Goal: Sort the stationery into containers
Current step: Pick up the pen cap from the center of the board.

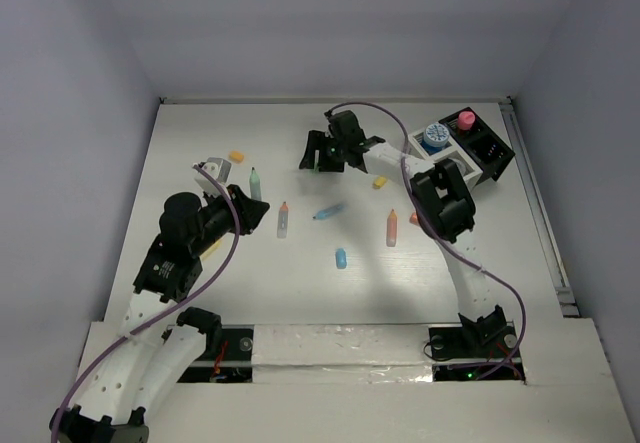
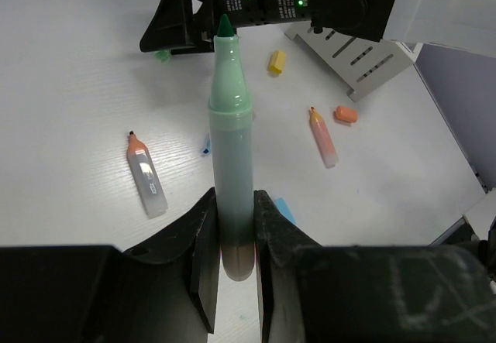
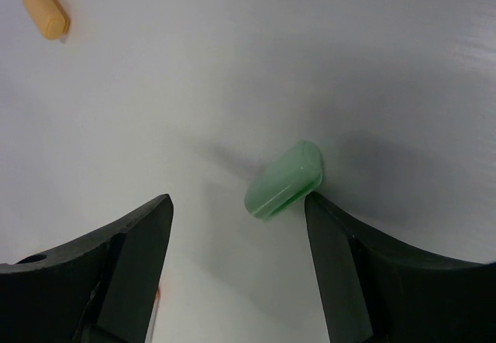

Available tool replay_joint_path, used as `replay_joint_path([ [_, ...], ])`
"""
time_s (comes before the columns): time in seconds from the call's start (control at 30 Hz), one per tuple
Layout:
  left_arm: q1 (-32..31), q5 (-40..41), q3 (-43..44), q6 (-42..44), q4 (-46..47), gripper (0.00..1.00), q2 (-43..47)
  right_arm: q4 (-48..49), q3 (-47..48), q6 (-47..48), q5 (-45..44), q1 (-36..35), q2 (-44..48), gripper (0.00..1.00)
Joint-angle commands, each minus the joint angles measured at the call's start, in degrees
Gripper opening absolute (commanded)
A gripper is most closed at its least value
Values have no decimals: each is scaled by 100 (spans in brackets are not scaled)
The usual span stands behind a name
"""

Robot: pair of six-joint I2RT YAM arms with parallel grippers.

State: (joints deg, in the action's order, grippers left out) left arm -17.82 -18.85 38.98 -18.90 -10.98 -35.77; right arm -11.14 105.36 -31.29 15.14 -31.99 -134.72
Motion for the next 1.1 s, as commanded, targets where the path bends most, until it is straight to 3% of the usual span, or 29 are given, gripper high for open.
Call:
replay_joint_path([
  [0.0, 42, -57, -14, 44, 246, 0, 35, -292, 388, 105, -283, -53, -345, 73],
  [0.3, 42, -49, -13, 44, 237, 0, 35, -547, 679, 272, -520, -53, -573, 66],
  [0.47, 42, -48, -13, 44, 237, 0, 35, -600, 670, 325, -555, -53, -608, 56],
  [0.57, 42, -40, -13, 44, 246, 0, 35, -627, 661, 325, -564, -53, -635, 45],
  [0.7, 42, -40, -22, 44, 246, 0, 35, -434, 617, 246, -486, -53, -626, 11],
  [0.77, 42, -40, -22, 44, 246, 0, 17, -276, 565, 229, -442, -53, -574, 2],
  [0.93, 42, -153, 13, -70, 368, 0, -26, 927, -93, 114, -3, -53, 260, 0],
  [1.07, 42, -917, -101, -614, 974, 0, -114, 1806, -892, 70, 375, -53, 1410, 0],
])
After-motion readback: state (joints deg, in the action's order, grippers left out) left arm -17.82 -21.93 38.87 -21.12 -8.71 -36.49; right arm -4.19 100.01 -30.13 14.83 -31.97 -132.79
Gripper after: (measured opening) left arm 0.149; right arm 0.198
